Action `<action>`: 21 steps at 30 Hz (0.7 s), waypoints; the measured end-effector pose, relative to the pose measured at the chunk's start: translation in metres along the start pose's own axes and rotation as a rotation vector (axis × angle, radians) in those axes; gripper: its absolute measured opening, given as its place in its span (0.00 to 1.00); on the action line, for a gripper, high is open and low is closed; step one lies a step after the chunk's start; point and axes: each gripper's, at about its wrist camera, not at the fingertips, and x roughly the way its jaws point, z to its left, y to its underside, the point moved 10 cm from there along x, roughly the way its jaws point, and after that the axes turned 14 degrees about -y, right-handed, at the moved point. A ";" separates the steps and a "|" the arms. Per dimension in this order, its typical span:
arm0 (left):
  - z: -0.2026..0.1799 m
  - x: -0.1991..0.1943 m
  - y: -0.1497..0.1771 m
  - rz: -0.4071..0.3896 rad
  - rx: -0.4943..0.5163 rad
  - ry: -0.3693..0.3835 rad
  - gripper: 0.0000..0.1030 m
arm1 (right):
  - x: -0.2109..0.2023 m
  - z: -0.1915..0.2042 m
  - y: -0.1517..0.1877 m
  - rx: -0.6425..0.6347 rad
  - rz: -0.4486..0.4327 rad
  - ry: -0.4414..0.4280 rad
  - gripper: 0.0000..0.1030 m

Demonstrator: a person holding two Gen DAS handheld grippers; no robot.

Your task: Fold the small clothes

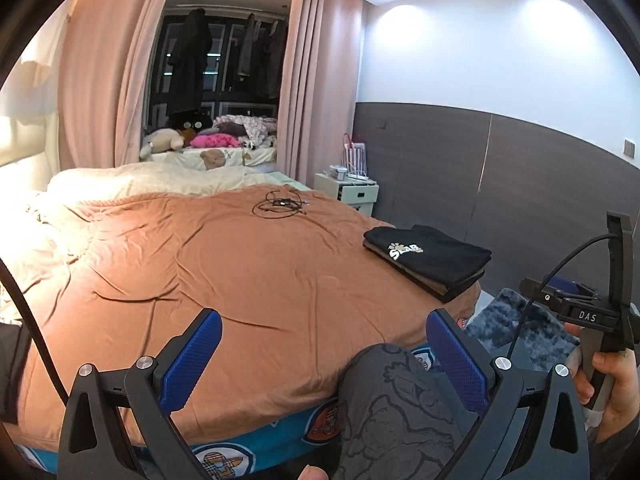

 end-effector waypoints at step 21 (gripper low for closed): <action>-0.003 -0.014 0.001 -0.010 0.020 -0.024 1.00 | -0.002 0.025 0.011 0.006 -0.005 -0.004 1.00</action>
